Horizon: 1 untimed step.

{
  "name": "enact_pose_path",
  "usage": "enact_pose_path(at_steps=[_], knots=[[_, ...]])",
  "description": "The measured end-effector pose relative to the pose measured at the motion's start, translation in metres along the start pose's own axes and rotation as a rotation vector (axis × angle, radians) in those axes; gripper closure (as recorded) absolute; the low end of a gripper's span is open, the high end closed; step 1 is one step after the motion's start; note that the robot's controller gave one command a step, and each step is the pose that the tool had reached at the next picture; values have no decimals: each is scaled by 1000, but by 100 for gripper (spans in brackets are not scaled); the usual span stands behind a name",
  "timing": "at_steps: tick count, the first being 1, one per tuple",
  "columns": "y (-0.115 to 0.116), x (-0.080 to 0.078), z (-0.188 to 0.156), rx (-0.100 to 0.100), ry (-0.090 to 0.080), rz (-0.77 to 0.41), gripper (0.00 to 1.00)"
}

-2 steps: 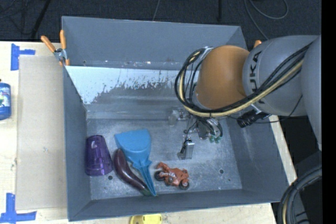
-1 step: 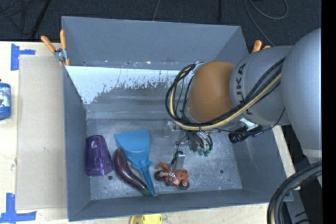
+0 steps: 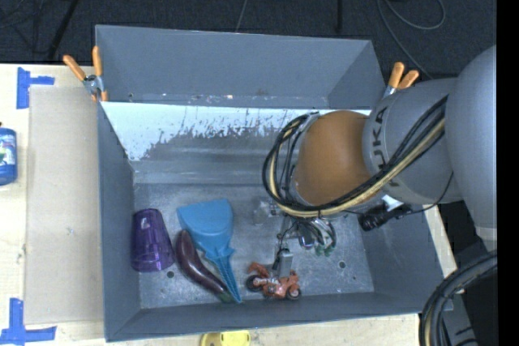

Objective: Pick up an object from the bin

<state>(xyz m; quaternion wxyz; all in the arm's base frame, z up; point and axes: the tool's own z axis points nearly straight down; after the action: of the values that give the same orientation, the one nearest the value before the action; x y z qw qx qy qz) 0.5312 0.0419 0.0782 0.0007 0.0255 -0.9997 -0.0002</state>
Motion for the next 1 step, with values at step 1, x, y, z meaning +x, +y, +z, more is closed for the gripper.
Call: enact_pose_path(at_steps=[1], knots=[[-4, 24, 2, 1, -10, -224, 0]])
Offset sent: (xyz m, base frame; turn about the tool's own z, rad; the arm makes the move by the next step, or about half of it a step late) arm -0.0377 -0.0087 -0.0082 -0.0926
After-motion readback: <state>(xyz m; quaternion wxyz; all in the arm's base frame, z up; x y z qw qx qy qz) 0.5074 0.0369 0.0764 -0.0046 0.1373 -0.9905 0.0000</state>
